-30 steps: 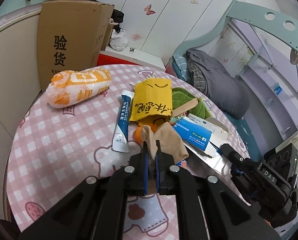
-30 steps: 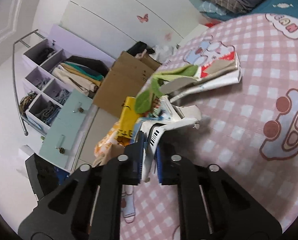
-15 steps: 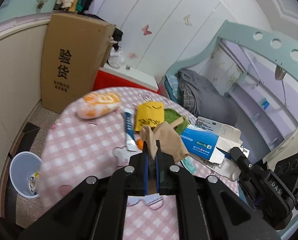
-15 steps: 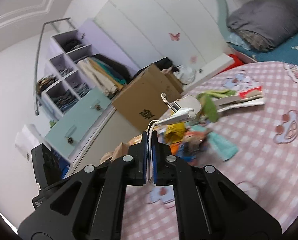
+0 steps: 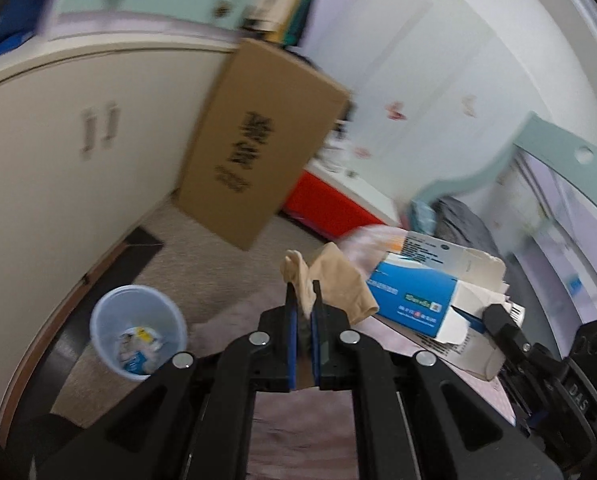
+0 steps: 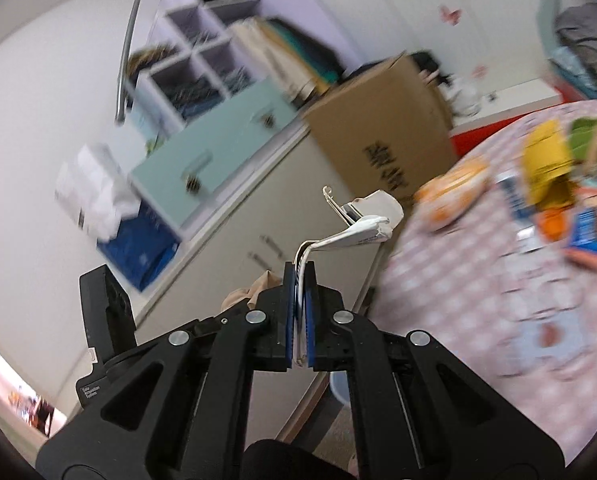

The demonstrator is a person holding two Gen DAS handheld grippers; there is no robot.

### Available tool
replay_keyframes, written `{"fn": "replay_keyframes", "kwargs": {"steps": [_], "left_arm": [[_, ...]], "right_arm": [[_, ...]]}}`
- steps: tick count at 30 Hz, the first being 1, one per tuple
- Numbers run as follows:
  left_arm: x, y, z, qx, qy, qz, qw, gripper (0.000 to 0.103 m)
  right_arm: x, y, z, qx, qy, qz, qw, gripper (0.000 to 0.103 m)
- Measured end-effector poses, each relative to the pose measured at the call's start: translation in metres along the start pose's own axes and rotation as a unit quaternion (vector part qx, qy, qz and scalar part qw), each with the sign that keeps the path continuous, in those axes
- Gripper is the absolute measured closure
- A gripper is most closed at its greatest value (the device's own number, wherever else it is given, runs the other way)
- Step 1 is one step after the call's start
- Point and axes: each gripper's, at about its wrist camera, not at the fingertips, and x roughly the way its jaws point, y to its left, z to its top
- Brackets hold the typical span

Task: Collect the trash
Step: 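Carry the paper bag and box over the bucket, then open the right gripper, then the left gripper over the bucket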

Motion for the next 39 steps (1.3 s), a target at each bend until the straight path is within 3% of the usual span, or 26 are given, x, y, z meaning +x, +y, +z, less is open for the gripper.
{"fn": "replay_keyframes", "kwargs": {"steps": [7,10,12,13,16,20,27,39], "left_arm": [[0.007,0.094,0.018,-0.059,0.002,0.069,0.9959,0.098],[0.018,0.127,0.023,-0.070,0.010,0.101,0.9923,0.097],[0.027,0.145,0.024,-0.075,0.017,0.121,0.9897,0.097],[0.033,0.154,0.024,-0.076,0.025,0.134,0.9878,0.097],[0.045,0.170,0.021,-0.083,0.043,0.144,0.9851,0.097],[0.062,0.179,0.012,-0.077,0.064,0.159,0.9822,0.097],[0.077,0.176,0.005,-0.068,0.080,0.163,0.9811,0.097],[0.090,0.161,0.012,-0.059,0.079,0.166,0.9812,0.096]], "right_arm": [[0.106,0.031,-0.034,-0.047,0.069,-0.006,0.996,0.098],[0.149,0.031,-0.047,-0.050,0.092,-0.016,0.994,0.093],[0.180,0.024,-0.059,-0.051,0.112,-0.038,0.992,0.058],[0.192,0.019,-0.066,-0.052,0.120,-0.052,0.990,0.030],[0.217,0.002,-0.086,-0.040,0.157,-0.072,0.984,0.030],[0.215,-0.002,-0.093,-0.033,0.160,-0.080,0.983,0.030],[0.204,0.010,-0.087,-0.078,0.137,-0.119,0.980,0.030],[0.186,0.021,-0.072,-0.125,0.085,-0.146,0.978,0.030]]}}
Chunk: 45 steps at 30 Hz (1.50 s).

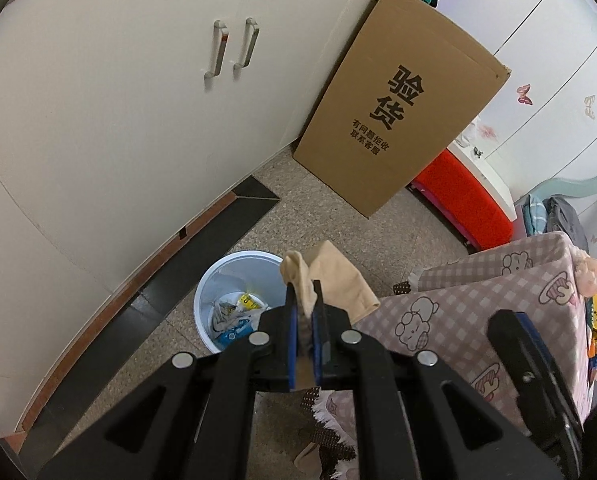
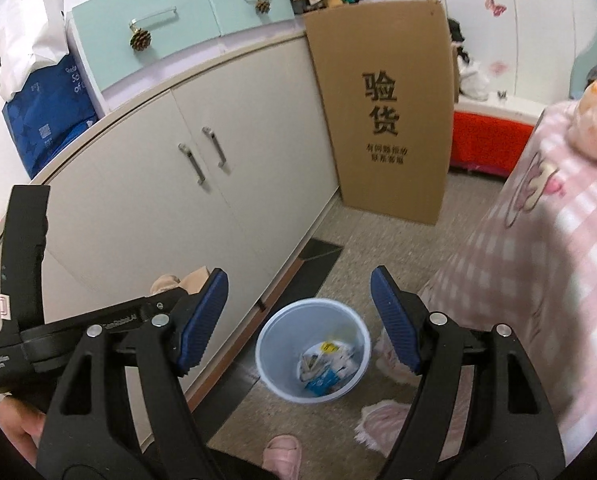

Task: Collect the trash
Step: 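Open the right gripper, then the left gripper over the bucket, then move both open grippers back toward the table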

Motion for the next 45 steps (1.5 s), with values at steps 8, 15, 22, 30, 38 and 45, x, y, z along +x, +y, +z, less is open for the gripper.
{"fn": "replay_keyframes", "kwargs": {"steps": [8,15,22,30,38,45], "left_arm": [[0.009,-0.018,0.015,0.000,-0.011,-0.002,0.9999,0.095],[0.017,-0.031,0.020,0.015,-0.024,0.038,0.9989,0.037],[-0.001,-0.025,0.014,0.008,-0.036,0.034,0.9987,0.035],[-0.040,-0.021,0.009,-0.012,-0.064,0.040,0.9970,0.034],[-0.095,-0.046,-0.003,0.006,-0.107,0.020,0.9941,0.032],[-0.129,-0.099,-0.024,0.057,-0.131,-0.010,0.9897,0.030]], "right_arm": [[-0.005,-0.012,0.008,0.018,-0.025,-0.005,1.000,0.030],[0.000,-0.019,0.008,0.025,-0.016,-0.008,1.000,0.030],[-0.009,-0.016,0.008,0.030,-0.016,-0.003,0.999,0.030],[-0.043,-0.011,0.013,0.028,-0.034,0.002,0.999,0.030],[-0.097,-0.023,0.017,0.041,-0.071,0.001,0.997,0.029],[-0.151,-0.059,0.016,0.062,-0.105,-0.019,0.992,0.027]]}}
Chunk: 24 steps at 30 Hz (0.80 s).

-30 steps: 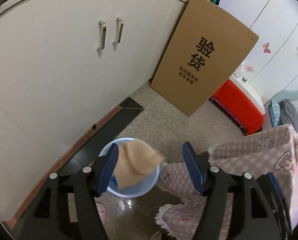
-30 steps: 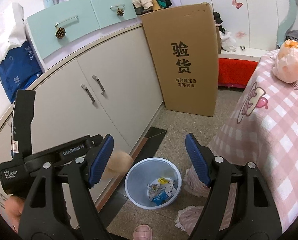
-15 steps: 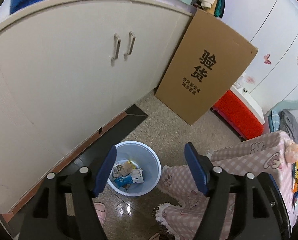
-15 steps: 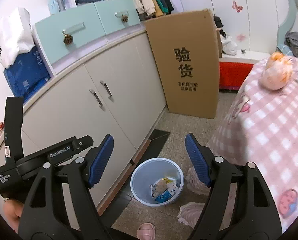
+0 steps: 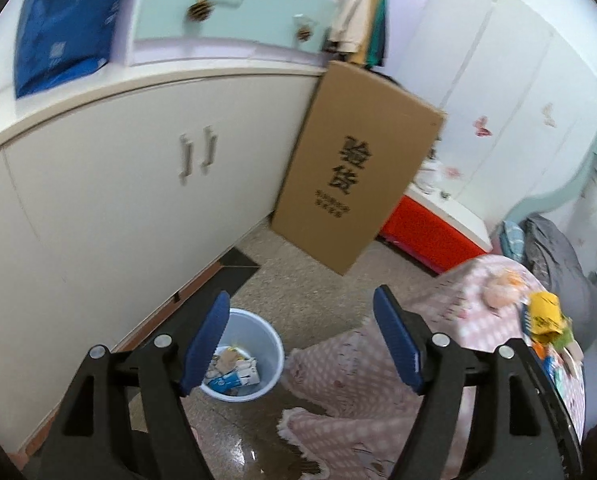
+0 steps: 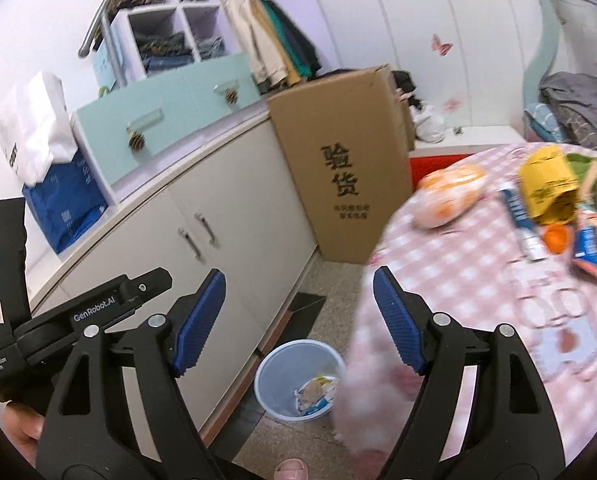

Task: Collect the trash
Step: 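Move both open grippers back toward the table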

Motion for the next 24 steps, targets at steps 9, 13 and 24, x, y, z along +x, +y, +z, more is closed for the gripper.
{"fn": "replay_keyframes", "kwargs": {"steps": [9,13,24], "left_arm": [[-0.002,-0.098,-0.024,0.087,0.013,-0.036,0.9954,0.029],[0.009,-0.147,-0.038,0.137,0.033,-0.054,0.9885,0.028],[0.050,-0.225,-0.055,0.208,0.076,-0.069,0.9727,0.028]], "right_arm": [[-0.055,-0.089,0.019,0.047,-0.036,-0.076,0.995,0.027],[-0.066,-0.138,0.026,0.080,-0.032,-0.123,0.989,0.026],[-0.015,-0.226,0.034,0.138,0.078,-0.159,0.974,0.026]]}}
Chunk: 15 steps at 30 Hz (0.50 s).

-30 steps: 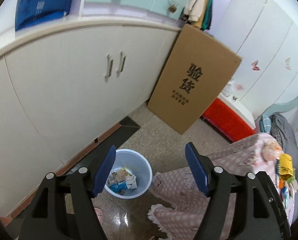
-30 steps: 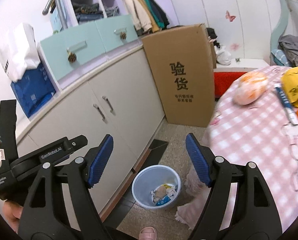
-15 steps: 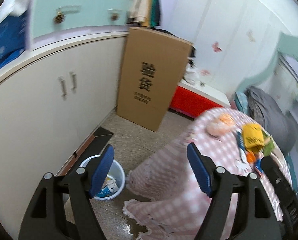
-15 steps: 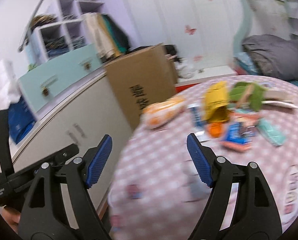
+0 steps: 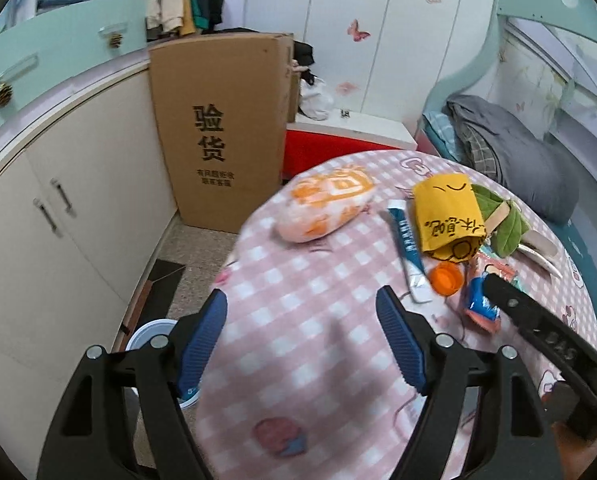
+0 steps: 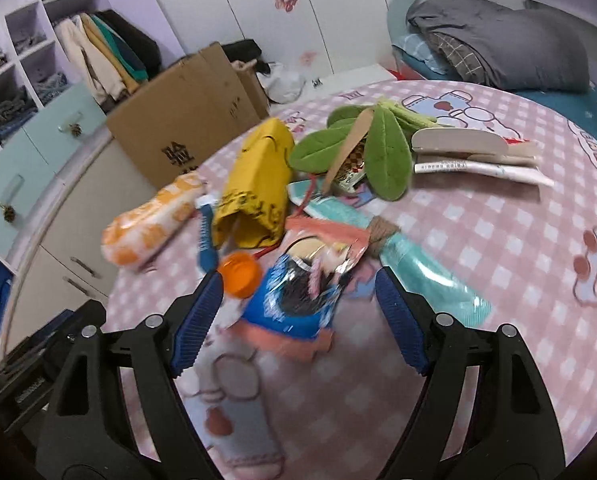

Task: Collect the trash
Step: 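Move both open grippers back toward the table, then grasp the blue toothpaste tube with left while right grasps the cookie wrapper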

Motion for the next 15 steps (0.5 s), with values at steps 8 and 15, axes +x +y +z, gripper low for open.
{"fn": "replay_keyframes", "kwargs": {"steps": [8,15], "left_arm": [[0.038,-0.036,0.015,0.027,0.034,-0.023,0.9988,0.028],[0.065,-0.058,0.019,0.043,0.052,-0.032,0.9972,0.028]], "right_arm": [[0.006,-0.003,0.002,-0.029,0.023,0.020,0.999,0.061],[0.000,-0.020,0.005,0.002,0.011,0.045,0.999,0.062]]}}
